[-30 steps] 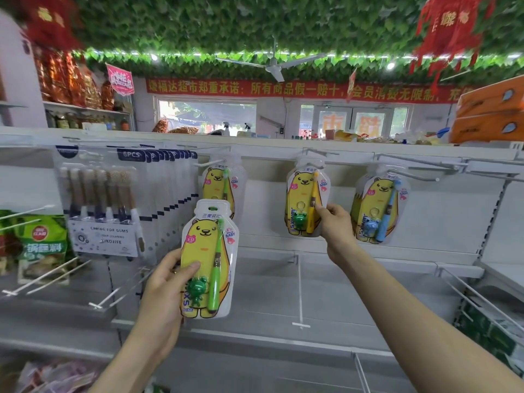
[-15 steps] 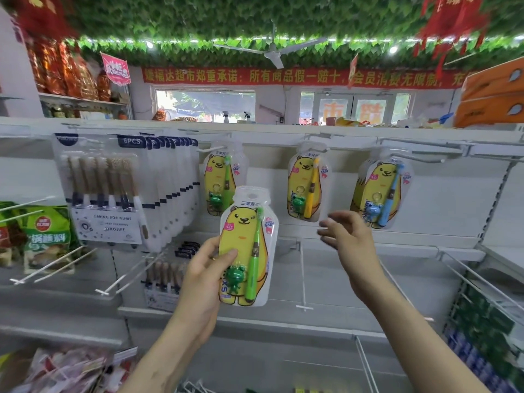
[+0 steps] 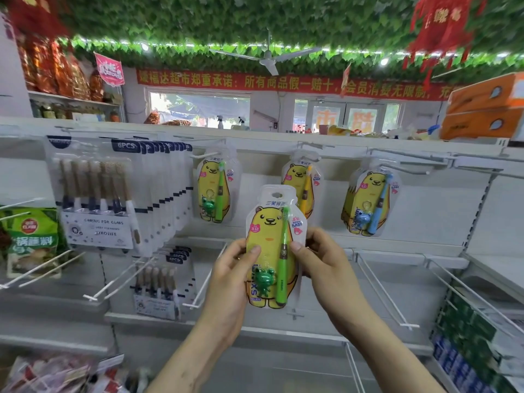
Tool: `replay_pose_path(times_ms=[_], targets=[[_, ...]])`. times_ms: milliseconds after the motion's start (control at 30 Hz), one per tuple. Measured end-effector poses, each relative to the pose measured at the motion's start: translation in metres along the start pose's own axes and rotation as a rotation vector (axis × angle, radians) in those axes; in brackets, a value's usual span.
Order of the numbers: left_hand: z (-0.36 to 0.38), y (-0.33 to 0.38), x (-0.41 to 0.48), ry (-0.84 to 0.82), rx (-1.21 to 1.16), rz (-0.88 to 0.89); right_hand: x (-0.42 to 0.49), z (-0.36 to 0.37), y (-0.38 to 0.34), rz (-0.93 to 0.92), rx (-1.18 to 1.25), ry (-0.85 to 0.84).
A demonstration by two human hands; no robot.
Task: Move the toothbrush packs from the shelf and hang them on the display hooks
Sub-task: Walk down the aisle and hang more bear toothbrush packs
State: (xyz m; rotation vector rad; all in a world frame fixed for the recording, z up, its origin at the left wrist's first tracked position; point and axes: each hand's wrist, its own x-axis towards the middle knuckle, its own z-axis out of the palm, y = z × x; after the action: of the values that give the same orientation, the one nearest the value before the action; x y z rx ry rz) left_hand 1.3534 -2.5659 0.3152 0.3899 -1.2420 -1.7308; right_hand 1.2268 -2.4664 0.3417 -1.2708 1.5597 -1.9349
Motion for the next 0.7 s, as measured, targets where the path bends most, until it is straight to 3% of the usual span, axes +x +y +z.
replay_pose_path(times_ms=[400,700], targets=[[-0.076,0.076,0.029,0.045,0.143,0.237,0.024,0.1,-0.029,-0.078,-0.03,-0.061],[-0.117,0.103,0.052,0.004,0.16,0.258,0.038,0.153,-0.035,-0.061,0.021,-0.001]])
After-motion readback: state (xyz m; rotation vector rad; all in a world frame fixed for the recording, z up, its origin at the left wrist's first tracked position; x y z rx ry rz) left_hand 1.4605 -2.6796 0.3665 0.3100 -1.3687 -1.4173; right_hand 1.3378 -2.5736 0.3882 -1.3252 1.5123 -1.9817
